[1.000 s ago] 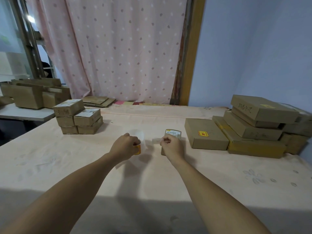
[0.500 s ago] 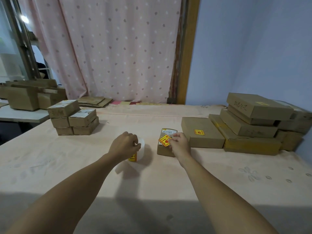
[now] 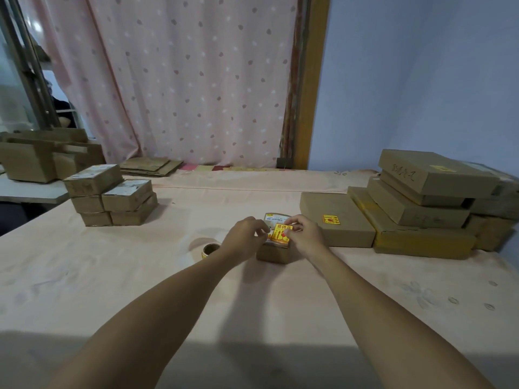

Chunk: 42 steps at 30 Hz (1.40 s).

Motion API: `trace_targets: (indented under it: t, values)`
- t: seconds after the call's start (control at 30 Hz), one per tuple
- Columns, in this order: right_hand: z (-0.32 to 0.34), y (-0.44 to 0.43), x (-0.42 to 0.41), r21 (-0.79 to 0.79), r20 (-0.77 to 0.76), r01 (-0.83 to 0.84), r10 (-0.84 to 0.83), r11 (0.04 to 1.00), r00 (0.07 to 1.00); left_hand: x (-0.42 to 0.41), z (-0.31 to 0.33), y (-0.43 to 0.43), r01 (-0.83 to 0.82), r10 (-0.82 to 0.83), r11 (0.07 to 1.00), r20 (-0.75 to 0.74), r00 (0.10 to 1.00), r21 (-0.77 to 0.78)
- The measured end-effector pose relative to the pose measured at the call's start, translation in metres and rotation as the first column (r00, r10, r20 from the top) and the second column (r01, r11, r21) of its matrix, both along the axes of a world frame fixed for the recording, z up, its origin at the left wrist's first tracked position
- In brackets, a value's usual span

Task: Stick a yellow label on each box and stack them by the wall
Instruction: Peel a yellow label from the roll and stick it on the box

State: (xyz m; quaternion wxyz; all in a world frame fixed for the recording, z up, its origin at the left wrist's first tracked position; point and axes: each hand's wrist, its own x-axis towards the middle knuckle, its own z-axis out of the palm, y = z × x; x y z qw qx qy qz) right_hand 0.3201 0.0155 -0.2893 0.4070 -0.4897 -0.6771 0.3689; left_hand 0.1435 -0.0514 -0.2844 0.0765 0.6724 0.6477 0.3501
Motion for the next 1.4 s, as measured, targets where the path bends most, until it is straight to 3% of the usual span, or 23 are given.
trace_targets:
  t: [0.3,0.57,0.8,0.93,1.23,1.33,1.4]
  values:
    - [-0.014,0.020,-0.015,0.027,0.075,0.017,-0.019,1.000,0.997,0.006,-0.017,0.028,-0.030,0.030,1.000,0.000,1.000,-0.002]
    - [-0.026,0.022,-0.016,0.241,0.287,-0.025,-0.047,0.970,0.957,0.011,-0.021,0.037,-0.036,0.037,0.999,0.036,0.999,-0.032]
    - [-0.031,0.017,-0.005,0.224,0.341,-0.020,-0.059,0.974,0.938,0.012,-0.021,0.035,-0.037,0.038,0.996,0.006,0.999,-0.078]
    - [-0.031,0.008,0.003,0.149,0.409,-0.102,0.032,0.984,0.912,0.012,-0.023,0.036,-0.051,0.052,0.996,0.006,0.999,-0.075]
    - [-0.026,-0.028,0.026,0.068,0.612,-0.242,0.151,0.968,0.776,0.017,-0.023,0.035,-0.118,0.121,0.985,0.018,0.992,-0.126]
    - [-0.027,-0.031,0.032,0.125,0.628,-0.234,0.106,0.964,0.771,0.019,-0.024,0.031,-0.173,0.189,0.970,0.077,0.979,-0.170]
    - [-0.029,-0.032,0.035,0.112,0.555,-0.192,0.099,0.975,0.826,0.024,-0.022,0.027,-0.245,0.271,0.939,0.080,0.959,-0.242]
